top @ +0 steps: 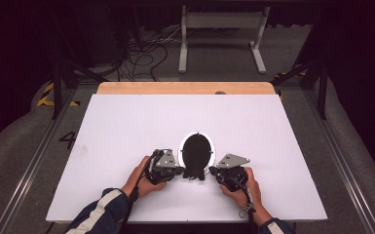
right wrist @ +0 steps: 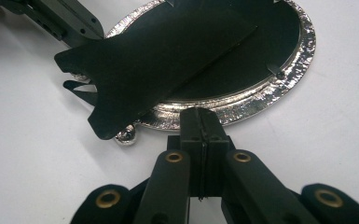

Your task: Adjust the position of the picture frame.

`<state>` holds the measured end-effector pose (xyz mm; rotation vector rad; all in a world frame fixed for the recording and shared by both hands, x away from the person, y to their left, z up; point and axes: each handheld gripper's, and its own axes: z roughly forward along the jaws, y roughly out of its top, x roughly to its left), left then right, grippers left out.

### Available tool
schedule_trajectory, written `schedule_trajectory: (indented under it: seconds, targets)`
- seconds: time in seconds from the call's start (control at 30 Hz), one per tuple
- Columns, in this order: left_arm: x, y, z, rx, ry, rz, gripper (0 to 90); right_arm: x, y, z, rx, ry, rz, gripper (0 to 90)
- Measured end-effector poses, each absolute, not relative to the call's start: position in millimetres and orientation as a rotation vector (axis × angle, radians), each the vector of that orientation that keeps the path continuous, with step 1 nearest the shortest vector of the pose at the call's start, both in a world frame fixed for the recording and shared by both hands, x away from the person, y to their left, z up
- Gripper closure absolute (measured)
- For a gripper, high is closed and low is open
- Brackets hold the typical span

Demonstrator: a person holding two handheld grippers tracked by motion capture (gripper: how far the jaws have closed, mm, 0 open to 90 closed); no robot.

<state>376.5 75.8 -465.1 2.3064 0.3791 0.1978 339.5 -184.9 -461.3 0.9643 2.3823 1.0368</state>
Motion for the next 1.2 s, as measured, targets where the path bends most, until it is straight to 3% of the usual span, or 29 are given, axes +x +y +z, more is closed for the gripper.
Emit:
schedule_trajectory:
  seconds: [0.6,1.13,1.2]
  targets:
    - [383.8,74.1,-465.9,2.282,0.41,0.109,89.8,341.6,-188.8,-462.3,0.987,2.367,1.052,90.0]
    - [381.0,68.3,-465.5,2.289,0.387,0.167,89.7,345.2,-193.4,-462.0,0.998,2.362,1.053,90.0]
    - [380.3,70.2,-465.2,2.28,0.385,0.164,86.1,345.5,-194.0,-462.1,1.001,2.364,1.059,89.8]
